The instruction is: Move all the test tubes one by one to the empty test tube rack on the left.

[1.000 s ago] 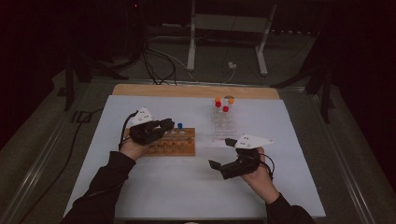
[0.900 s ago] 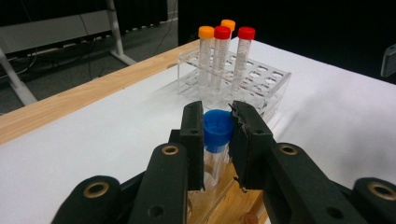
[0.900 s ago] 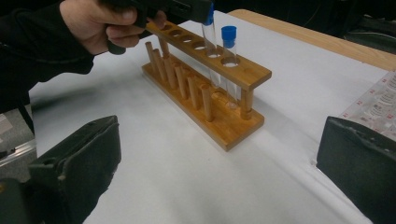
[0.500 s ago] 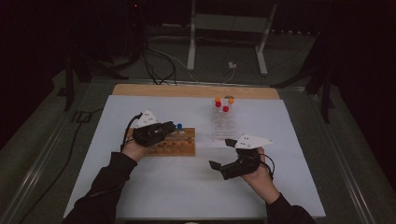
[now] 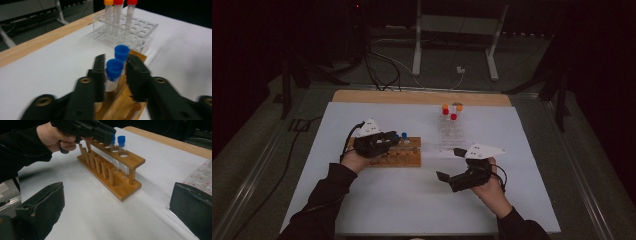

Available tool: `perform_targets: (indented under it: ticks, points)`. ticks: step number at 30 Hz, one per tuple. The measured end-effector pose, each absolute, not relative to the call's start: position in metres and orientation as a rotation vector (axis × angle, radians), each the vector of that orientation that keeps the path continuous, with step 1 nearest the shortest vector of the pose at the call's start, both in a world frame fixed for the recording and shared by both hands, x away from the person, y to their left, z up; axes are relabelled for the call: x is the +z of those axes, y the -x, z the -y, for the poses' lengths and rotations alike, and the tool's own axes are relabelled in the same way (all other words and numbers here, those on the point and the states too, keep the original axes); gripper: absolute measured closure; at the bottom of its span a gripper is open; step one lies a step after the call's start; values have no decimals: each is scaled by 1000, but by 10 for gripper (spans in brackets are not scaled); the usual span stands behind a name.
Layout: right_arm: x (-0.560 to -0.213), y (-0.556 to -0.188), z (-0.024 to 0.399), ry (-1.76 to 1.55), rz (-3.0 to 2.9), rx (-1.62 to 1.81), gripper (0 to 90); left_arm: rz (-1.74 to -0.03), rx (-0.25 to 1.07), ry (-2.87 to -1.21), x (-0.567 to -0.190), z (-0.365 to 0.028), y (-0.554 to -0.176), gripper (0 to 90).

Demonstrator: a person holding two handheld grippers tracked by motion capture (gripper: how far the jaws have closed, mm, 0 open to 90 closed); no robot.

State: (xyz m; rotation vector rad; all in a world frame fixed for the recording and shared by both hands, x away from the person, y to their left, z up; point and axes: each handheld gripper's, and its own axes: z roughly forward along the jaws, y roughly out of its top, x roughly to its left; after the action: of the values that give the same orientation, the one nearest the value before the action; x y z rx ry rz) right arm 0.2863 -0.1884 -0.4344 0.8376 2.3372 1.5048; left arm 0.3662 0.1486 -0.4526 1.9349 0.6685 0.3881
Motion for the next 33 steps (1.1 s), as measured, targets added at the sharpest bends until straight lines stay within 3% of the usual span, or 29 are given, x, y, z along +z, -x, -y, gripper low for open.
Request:
perform_targets:
  ticks: [5,21,27,33]
  points:
    - [-430,-288,191,-841,-2320,1513,1,-641,388,-1920,-446,-151,-356,435]
    - [-409,-318,212,-880,-2203,1501,1,-548,197,-1894,-433,-162,-322,103]
    - [-407,-334,219,-916,-2171,1483,0,-506,160,-1905,-433,-162,-315,24]
    - [-411,-353,225,-952,-2139,1444,0,-488,127,-1912,-435,-163,-310,6]
